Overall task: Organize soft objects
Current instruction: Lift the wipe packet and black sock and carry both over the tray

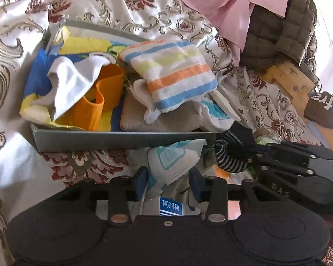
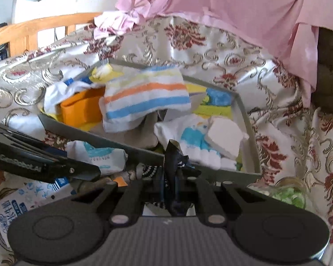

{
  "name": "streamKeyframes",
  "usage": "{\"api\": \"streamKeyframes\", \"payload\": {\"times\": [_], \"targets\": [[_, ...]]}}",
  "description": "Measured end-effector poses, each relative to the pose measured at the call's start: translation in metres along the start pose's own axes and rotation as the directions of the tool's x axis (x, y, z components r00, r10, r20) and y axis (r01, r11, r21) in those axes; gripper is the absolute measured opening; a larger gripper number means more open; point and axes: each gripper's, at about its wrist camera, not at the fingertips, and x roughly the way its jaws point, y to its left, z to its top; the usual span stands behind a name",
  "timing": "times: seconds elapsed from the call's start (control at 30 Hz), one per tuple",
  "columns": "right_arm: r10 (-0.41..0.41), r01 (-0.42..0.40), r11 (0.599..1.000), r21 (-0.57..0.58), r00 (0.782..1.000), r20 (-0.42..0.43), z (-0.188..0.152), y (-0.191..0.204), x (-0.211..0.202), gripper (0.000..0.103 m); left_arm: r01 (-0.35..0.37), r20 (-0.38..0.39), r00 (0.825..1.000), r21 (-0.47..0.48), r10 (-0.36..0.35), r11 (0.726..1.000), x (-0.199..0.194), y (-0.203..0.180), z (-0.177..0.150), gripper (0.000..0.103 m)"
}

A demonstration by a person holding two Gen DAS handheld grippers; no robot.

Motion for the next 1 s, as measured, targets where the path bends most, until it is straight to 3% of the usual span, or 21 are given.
{"api": "streamKeyframes", "payload": {"times": [0.13,0.37,0.6,0.77,1.0], "targets": [[0.009,-0.009,1.000,0.011,0.999,0.043,0.001,-0.003,-0.014,0.009,-0.037,0.031,0.999,0.028,0.036,0.999,-0.010,-0.012,-0.001,0.039],[0.017,-0.021,0.999,0.033,0.994,0.107,0.005,-0.007,-0.035,0.009,-0.022,0.123,0.992,0.019,0.020,1.000,-0.057,-0.032,-0.006,0.037],[0.013,-0.035,0.995,0.092,0.973,0.229,0.009,-0.022,-0.066,0.009,-0.018,0.224,0.975,0.011,0.015,1.000,-0.090,-0.053,0.004,0.038],[0.003,-0.052,0.988,0.146,0.948,0.319,0.020,-0.043,-0.059,0.009,-0.054,0.268,0.962,0.036,0.043,0.998,-0.089,-0.069,0.038,0.039],[-0.027,-0.103,0.942,0.319,0.925,0.378,0.068,-0.091,-0.011,0.009,-0.095,0.291,0.953,0.020,0.085,0.995,-0.033,-0.076,0.114,0.039]]}}
